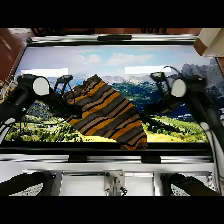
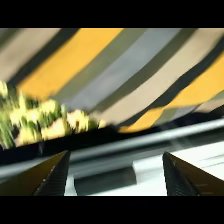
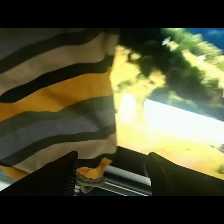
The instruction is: Fold the shirts.
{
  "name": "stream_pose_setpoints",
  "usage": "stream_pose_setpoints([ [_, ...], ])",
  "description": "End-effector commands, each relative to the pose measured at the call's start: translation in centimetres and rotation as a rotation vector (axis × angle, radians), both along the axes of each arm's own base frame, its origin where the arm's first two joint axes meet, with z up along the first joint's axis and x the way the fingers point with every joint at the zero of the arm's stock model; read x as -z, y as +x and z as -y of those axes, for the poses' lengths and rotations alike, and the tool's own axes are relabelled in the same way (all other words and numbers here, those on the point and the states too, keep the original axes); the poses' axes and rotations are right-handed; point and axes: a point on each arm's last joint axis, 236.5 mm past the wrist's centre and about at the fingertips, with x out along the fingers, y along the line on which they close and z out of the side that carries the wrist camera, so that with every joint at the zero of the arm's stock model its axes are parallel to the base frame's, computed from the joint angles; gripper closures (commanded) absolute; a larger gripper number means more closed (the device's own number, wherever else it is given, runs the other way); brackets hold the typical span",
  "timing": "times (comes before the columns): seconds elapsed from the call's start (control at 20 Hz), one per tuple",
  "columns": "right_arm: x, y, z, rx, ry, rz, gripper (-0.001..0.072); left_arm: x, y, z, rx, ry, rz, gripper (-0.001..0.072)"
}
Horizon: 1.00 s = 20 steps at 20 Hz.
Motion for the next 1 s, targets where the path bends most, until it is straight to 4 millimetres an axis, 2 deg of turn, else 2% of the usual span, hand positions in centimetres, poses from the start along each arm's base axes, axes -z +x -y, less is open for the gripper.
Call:
stream_pose_setpoints([
  [0.0,5.1,-1.9,-3.1,-0.112,0.098,-0.232,0.0152,4.7,-3.6,-0.3,-0.082,-0.062,-0.134,-0.0012],
  [0.15,5.8,-2.1,-4.6,-0.095,0.24,-0.31,0.0152,7.5,-3.9,1.7,-0.168,-0.162,-0.126,-0.0012],
  [0.25,5.7,-1.5,-3.7,-0.036,0.277,-0.32,0.0153,8.7,-3.9,2.5,-0.222,-0.21,-0.119,-0.0011],
  [0.45,5.6,-0.8,-1.4,0.032,0.287,-0.328,0.0152,9.2,-2.0,2.8,-0.264,-0.235,-0.042,-0.0011],
  [0.75,6.2,-1.1,-0.6,0.031,0.266,-0.332,0.0153,10.2,-0.9,3.7,-0.264,-0.241,-0.004,0.0009],
  [0.8,6.6,-1.4,-0.5,0.025,0.266,-0.34,0.0153,10.5,-0.8,3.6,-0.267,-0.237,-0.005,0.0105],
  [0.85,7.1,-1.8,-0.5,0.015,0.265,-0.348,0.0153,10.7,-0.6,3.6,-0.271,-0.236,-0.002,0.0118],
  [0.95,8.3,-2.4,-0.4,0.025,0.264,-0.356,0.0153,10.8,0.0,3.6,-0.28,-0.24,0.017,0.0234],
])
